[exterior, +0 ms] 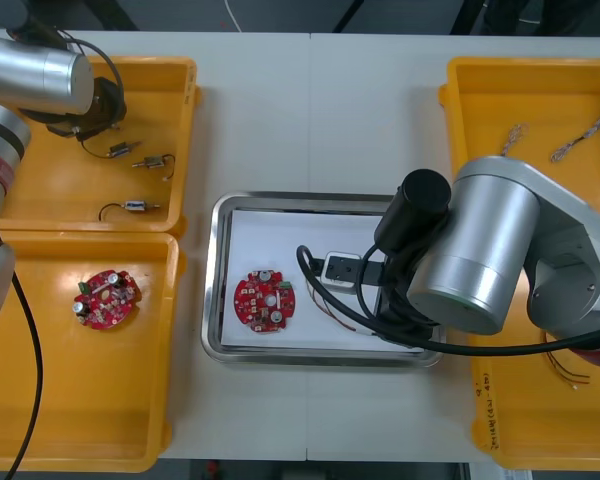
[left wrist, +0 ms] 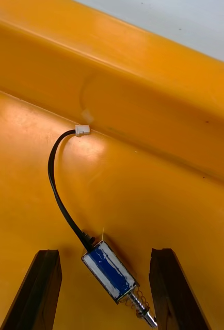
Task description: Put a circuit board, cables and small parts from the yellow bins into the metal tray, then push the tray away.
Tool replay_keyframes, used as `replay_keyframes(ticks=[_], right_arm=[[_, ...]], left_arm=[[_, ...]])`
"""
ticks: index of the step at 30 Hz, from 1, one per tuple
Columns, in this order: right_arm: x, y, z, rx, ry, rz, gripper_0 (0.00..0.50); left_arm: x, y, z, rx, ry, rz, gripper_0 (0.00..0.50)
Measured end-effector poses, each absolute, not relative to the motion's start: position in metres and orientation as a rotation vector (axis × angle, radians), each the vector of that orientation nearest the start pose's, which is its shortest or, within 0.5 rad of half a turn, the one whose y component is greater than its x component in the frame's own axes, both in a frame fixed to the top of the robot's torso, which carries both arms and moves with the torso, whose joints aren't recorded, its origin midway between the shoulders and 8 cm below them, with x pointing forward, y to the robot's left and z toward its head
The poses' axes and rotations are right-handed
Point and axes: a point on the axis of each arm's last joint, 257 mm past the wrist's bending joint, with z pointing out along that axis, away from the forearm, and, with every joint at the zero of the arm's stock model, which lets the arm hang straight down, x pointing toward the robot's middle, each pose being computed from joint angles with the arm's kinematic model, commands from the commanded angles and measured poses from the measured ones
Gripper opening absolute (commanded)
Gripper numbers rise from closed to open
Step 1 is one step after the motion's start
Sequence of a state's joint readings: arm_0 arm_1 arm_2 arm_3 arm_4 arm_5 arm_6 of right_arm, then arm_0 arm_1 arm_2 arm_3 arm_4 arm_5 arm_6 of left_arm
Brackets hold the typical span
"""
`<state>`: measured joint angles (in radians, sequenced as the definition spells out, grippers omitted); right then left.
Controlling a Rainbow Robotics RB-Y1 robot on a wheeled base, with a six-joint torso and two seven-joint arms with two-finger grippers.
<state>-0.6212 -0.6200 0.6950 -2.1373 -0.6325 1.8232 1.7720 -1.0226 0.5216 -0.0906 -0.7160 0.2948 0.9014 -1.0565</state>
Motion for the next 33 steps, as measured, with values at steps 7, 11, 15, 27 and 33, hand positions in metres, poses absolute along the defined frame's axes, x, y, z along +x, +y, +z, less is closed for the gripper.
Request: replay_keyframes(ticks=[7, 11, 15, 27, 33], right_arm=[[0.388, -0.124, -0.196, -1.643, 2.19, -0.34, 0.5], [0.4, -0.115, -0.165, -1.592, 2.151, -0.285, 0.5], [0.411, -0.112, -0.128, -1.522, 2.119, -0.218, 0.5], [0.449, -0.165, -0.07, -1.256, 2.21, -0.094, 0.5], [0.473, -0.195, -0.034, -1.102, 2.199, -0.164, 0.5]], left_arm=[[0.7, 0.365, -0.157, -0.5, 2.193, 0.018, 0.428], [0.7, 0.364, -0.158, -0.489, 2.195, 0.026, 0.412], [0.7, 0.362, -0.16, -0.475, 2.199, 0.037, 0.171], [0.7, 0.362, -0.16, -0.472, 2.2, 0.039, 0.0], [0.695, 0.361, -0.161, -0.476, 2.227, 0.054, 0.0]])
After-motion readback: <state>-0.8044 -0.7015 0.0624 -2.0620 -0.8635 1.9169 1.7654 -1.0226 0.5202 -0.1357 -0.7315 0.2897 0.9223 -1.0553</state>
